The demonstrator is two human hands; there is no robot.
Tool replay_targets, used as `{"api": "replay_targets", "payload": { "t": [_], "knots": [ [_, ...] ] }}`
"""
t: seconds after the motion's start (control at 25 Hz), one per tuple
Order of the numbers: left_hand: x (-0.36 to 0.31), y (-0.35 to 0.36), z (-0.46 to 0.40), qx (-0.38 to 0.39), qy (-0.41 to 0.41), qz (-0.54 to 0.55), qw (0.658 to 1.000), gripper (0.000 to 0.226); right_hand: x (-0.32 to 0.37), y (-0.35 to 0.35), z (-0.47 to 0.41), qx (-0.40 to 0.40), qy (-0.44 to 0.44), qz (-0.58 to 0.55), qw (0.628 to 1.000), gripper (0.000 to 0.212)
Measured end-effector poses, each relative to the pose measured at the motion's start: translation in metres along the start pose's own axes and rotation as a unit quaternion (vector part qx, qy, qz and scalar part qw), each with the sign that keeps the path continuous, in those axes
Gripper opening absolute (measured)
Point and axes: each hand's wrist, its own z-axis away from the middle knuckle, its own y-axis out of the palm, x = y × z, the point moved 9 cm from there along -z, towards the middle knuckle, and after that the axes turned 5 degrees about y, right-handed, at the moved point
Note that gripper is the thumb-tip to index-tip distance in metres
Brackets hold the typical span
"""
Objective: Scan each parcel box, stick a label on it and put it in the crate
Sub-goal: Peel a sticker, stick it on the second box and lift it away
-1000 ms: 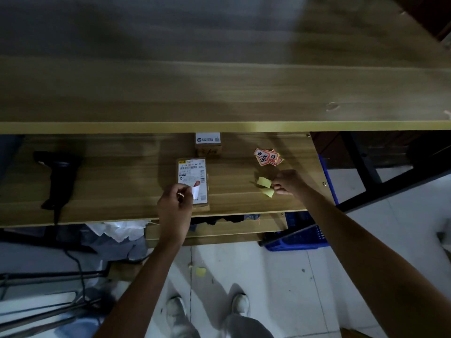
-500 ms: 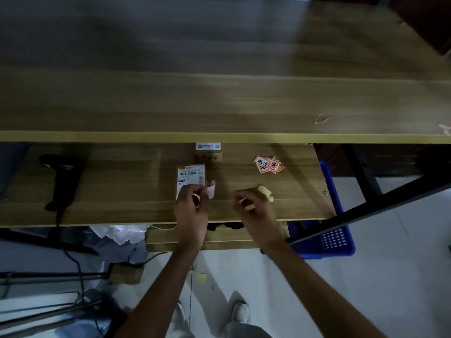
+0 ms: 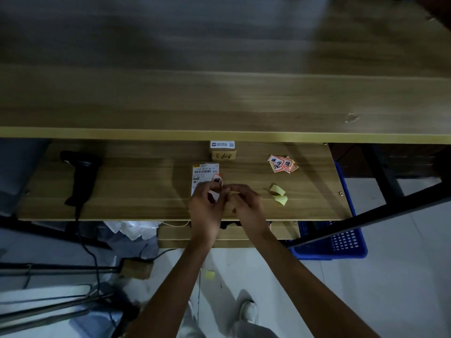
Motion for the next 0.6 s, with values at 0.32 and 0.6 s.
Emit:
{"api": "replay_targets", "payload": {
  "t": [0.32,0.6],
  "knots": [
    [-0.001,-0.005,-0.004,0.028,0.042,-0.056,0.997,0.011,-0.007,-0.003,-0.020,-0.072,0.019,0.016,0.997,0.018],
    [0.027,-0.019,-0.037,0.027,-0.081,-0.046,0.995,0.009,-0.013,0.008,-0.043,-0.048,0.007,0.075,0.996,0.010]
  ]
}}
